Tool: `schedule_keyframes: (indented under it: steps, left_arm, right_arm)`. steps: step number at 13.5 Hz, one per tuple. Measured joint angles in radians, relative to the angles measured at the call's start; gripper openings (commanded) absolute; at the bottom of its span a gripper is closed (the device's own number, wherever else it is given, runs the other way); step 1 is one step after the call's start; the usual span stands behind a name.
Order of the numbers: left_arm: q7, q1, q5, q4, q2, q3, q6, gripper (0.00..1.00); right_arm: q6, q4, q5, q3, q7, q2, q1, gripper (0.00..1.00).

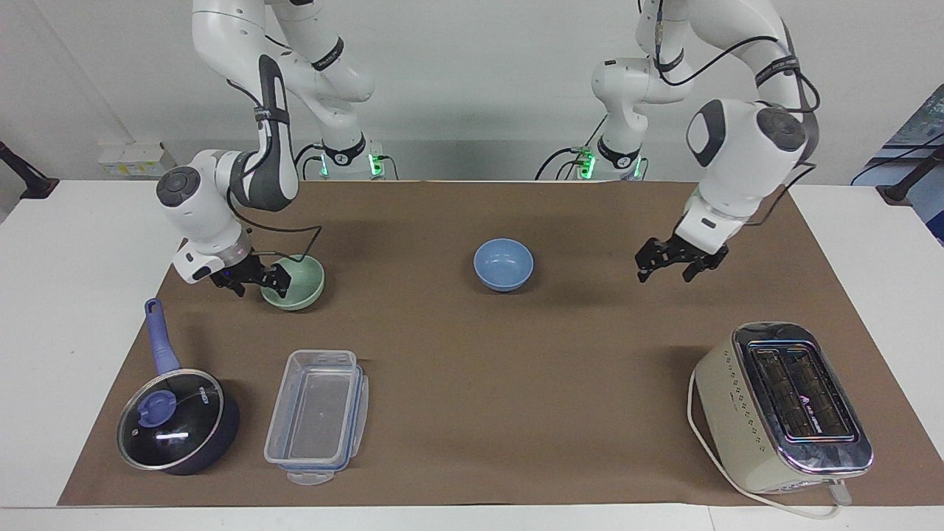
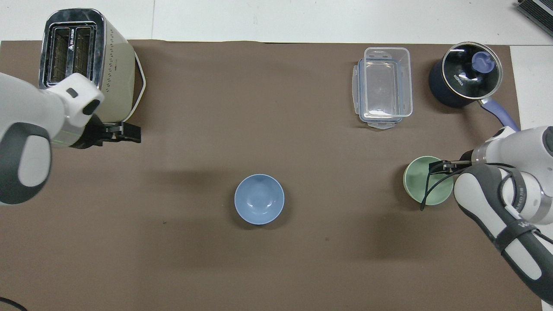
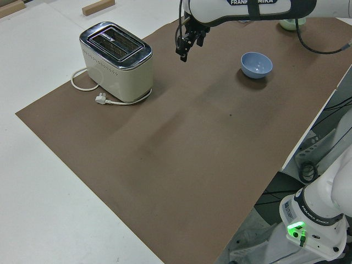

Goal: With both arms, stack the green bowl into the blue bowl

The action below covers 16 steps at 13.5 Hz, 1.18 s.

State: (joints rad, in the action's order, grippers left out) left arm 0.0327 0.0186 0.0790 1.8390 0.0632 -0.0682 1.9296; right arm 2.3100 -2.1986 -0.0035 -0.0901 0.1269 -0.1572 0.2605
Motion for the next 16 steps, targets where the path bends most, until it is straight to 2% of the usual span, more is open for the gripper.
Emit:
schedule_keyframes:
  steps: [3, 6, 8, 11, 14, 16]
  left_arm:
    - [-0.017, -0.015, -0.083, -0.155, -0.003, -0.005, -0.223, 1.00]
    - [-0.017, -0.011, -0.139, -0.284, -0.004, -0.018, -0.396, 1.00]
    - [-0.017, -0.011, -0.140, -0.298, -0.004, -0.022, -0.409, 1.00]
    - [-0.016, -0.011, -0.140, -0.297, 0.002, -0.016, -0.411, 1.00]
    - [-0.016, -0.011, -0.140, -0.297, 0.002, -0.015, -0.411, 1.00]
    - [-0.016, -0.011, -0.140, -0.297, 0.002, -0.015, -0.411, 1.00]
  right_arm:
    - [0.000, -0.002, 0.011, 0.000, 0.002, 0.000, 0.000, 0.81]
    - [-0.011, -0.001, 0.033, 0.000, 0.006, 0.007, 0.000, 0.66]
    - [-0.015, -0.001, 0.035, -0.001, 0.008, 0.013, 0.000, 0.46]
    - [-0.018, 0.000, 0.037, -0.001, 0.019, 0.024, 0.000, 0.23]
    - [-0.037, 0.003, 0.038, -0.001, 0.019, 0.034, -0.001, 0.04]
    - [-0.053, 0.008, 0.048, -0.001, 0.020, 0.044, -0.001, 0.00]
